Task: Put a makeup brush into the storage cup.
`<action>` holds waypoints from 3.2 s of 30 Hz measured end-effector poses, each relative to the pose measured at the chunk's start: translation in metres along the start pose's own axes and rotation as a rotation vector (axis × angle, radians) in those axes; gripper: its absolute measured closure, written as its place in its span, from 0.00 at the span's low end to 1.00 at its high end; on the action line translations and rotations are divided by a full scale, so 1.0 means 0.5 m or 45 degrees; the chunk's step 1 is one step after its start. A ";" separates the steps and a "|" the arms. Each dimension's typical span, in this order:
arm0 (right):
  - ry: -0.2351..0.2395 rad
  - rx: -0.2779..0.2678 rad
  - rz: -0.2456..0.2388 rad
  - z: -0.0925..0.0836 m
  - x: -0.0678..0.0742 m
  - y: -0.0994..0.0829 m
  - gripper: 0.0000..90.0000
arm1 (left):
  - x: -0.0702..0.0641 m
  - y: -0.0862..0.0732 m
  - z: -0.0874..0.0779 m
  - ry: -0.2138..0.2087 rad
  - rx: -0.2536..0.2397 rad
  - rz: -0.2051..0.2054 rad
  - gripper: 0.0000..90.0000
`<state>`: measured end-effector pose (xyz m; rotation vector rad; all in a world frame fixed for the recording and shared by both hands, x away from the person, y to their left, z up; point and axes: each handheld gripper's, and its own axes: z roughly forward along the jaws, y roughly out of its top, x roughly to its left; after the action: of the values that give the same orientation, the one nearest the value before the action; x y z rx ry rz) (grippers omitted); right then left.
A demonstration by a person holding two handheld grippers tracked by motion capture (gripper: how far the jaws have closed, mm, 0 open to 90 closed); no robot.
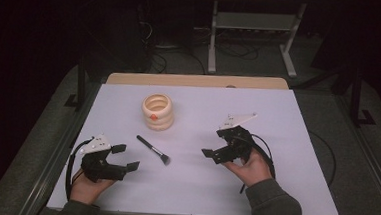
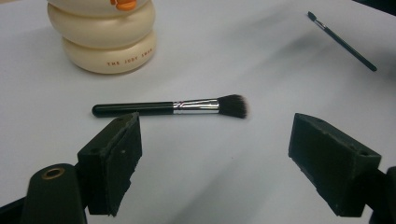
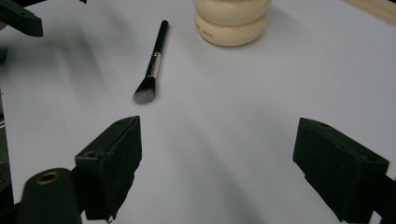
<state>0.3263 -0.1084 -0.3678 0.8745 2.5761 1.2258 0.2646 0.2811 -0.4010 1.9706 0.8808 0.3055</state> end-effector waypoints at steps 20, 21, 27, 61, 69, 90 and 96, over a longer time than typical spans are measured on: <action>0.059 0.060 0.031 0.063 0.031 0.095 0.21 | 0.001 0.000 -0.001 -0.001 0.001 0.007 0.19; 0.066 0.069 0.029 0.069 0.033 0.100 0.22 | 0.000 0.000 -0.001 0.000 0.001 0.007 0.19; 0.072 0.125 0.021 0.107 0.052 0.131 0.24 | 0.004 0.000 -0.002 0.002 0.011 0.016 0.19; 0.103 0.340 -0.069 0.339 0.121 0.183 0.47 | 0.004 -0.001 -0.005 0.009 0.019 0.031 0.19; 0.106 0.357 -0.039 0.368 0.119 0.177 0.55 | 0.005 -0.002 -0.005 0.012 0.022 0.029 0.19; 0.006 0.397 -0.023 0.404 0.134 0.167 0.79 | 0.007 -0.003 -0.006 0.016 0.036 0.034 0.19; -0.043 0.413 -0.106 0.406 0.152 0.168 0.86 | 0.005 -0.002 -0.006 0.019 0.036 0.042 0.19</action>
<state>0.3770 0.1100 -0.4291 0.8220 2.7979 0.7761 0.2641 0.2851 -0.4006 2.0133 0.8670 0.3283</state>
